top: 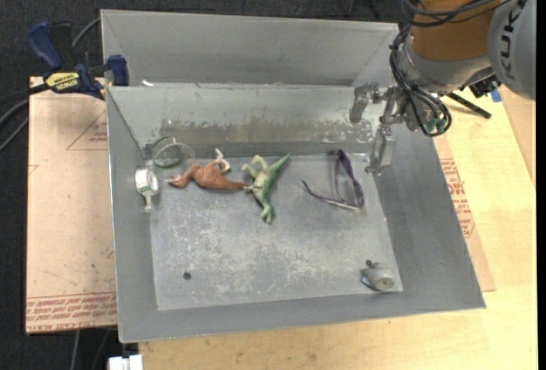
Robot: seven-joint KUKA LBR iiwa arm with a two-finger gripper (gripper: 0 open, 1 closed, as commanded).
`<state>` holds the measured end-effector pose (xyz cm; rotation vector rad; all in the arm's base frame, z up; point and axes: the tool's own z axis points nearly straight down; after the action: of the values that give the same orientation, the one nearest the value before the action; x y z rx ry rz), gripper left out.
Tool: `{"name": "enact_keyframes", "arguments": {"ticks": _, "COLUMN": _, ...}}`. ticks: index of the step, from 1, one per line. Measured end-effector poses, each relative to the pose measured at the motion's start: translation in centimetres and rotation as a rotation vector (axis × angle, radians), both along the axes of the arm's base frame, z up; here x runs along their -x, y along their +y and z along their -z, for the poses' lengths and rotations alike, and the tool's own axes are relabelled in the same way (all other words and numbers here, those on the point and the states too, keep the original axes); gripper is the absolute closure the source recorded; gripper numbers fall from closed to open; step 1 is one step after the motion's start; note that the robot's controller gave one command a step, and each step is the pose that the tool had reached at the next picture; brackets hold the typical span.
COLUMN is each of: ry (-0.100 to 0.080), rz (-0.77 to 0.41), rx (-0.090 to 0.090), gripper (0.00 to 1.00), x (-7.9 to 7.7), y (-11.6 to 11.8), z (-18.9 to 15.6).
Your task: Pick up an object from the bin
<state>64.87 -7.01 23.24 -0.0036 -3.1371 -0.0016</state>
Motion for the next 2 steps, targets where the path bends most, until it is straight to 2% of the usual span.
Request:
{"name": "enact_keyframes", "arguments": {"ticks": 1, "ry": -0.007, "rz": -0.002, "rx": 0.001, "gripper": 0.00, "x": -0.1, "y": 0.0, "z": -0.5}}
{"name": "enact_keyframes", "arguments": {"ticks": 2, "ry": -0.006, "rz": -0.141, "rx": 0.000, "gripper": 0.00, "x": 2.5, "y": 0.8, "z": 8.5}}
